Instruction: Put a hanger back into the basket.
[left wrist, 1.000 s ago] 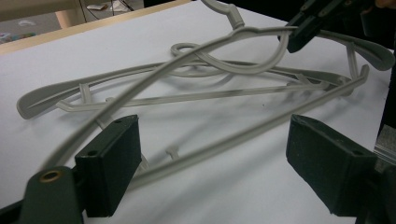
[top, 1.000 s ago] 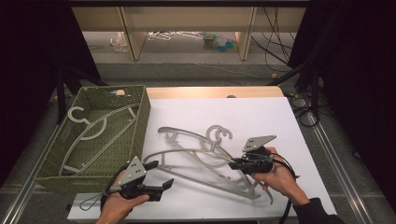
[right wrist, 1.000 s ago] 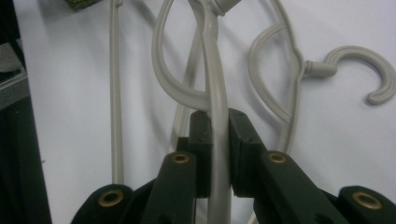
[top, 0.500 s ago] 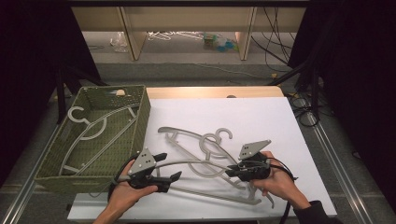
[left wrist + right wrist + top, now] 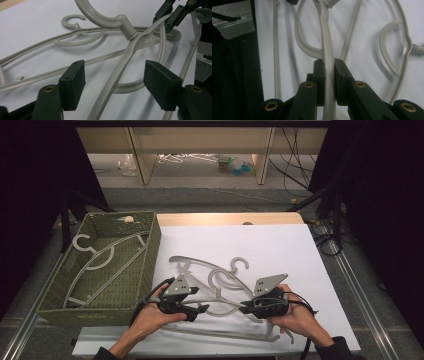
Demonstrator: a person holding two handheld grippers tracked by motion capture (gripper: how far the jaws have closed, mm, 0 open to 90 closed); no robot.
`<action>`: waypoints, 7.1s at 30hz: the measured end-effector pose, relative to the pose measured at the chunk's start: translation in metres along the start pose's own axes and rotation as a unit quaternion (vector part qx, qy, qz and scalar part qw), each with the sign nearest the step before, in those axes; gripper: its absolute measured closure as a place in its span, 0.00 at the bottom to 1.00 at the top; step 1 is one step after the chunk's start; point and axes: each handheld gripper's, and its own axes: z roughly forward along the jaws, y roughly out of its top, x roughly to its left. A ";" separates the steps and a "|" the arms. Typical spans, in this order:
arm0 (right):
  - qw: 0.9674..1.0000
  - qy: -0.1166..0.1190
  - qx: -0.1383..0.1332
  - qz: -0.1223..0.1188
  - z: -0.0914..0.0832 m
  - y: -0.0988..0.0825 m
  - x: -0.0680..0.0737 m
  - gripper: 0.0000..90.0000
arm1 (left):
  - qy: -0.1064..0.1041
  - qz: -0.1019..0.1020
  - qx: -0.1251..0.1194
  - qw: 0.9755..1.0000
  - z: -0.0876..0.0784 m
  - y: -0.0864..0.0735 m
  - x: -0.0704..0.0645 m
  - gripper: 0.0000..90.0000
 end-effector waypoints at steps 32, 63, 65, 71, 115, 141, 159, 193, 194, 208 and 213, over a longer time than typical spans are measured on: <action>0.999 0.003 -0.006 -0.040 0.005 0.003 0.008 0.73 | -0.094 0.072 0.064 0.991 0.003 0.008 -0.017 0.89; 0.985 -0.107 -0.116 0.076 -0.030 -0.010 -0.001 0.36 | 0.016 -0.052 -0.001 0.999 -0.064 0.006 0.040 0.89; 0.987 -0.101 -0.103 0.076 -0.026 -0.013 0.001 0.35 | 0.018 -0.059 -0.009 0.998 -0.068 0.008 0.041 0.89; 0.988 -0.099 -0.095 0.076 -0.024 -0.019 0.004 0.34 | 0.024 -0.074 -0.034 0.996 -0.086 0.017 0.039 0.89; 0.986 -0.096 -0.089 0.102 -0.025 -0.035 0.002 0.32 | 0.199 -0.090 -0.026 0.976 -0.219 0.055 0.144 0.89; 0.986 -0.097 -0.087 0.106 -0.026 -0.036 0.001 0.32 | 0.271 -0.110 -0.008 0.956 -0.233 0.013 0.210 0.89; 0.986 -0.097 -0.085 0.106 -0.025 -0.037 0.000 0.32 | 0.267 -0.109 0.017 0.957 -0.226 -0.017 0.221 0.89; 0.987 -0.094 -0.083 0.104 -0.025 -0.036 0.000 0.32 | 0.260 -0.144 0.066 0.952 -0.199 -0.049 0.233 0.88; 0.987 -0.093 -0.083 0.104 -0.025 -0.036 0.000 0.32 | 0.255 -0.138 0.080 0.954 -0.199 -0.049 0.234 0.88; 0.987 -0.094 -0.083 0.104 -0.025 -0.036 0.000 0.32 | 0.263 -0.153 0.087 0.949 -0.188 -0.067 0.239 0.88; 0.987 -0.093 -0.082 0.104 -0.025 -0.036 0.000 0.32 | 0.261 -0.169 0.085 0.947 -0.183 -0.082 0.242 0.88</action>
